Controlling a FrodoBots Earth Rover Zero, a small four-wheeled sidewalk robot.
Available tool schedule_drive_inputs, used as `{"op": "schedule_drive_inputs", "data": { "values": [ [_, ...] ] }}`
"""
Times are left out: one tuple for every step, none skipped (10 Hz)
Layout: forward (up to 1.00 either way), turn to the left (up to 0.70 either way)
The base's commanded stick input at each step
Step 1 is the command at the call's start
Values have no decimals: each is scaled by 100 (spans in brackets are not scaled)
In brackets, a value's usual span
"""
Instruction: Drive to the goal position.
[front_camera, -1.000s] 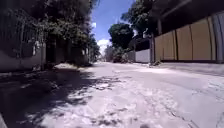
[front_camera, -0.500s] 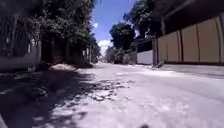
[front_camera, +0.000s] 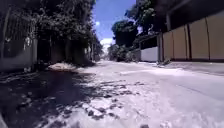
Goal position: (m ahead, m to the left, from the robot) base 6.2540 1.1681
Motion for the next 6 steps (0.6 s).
{"op": "schedule_drive_inputs", "data": {
  "values": [
    [100, 27],
    [100, 27],
    [100, 12],
    [100, 0],
    [100, 0],
    [100, 0]
  ]
}}
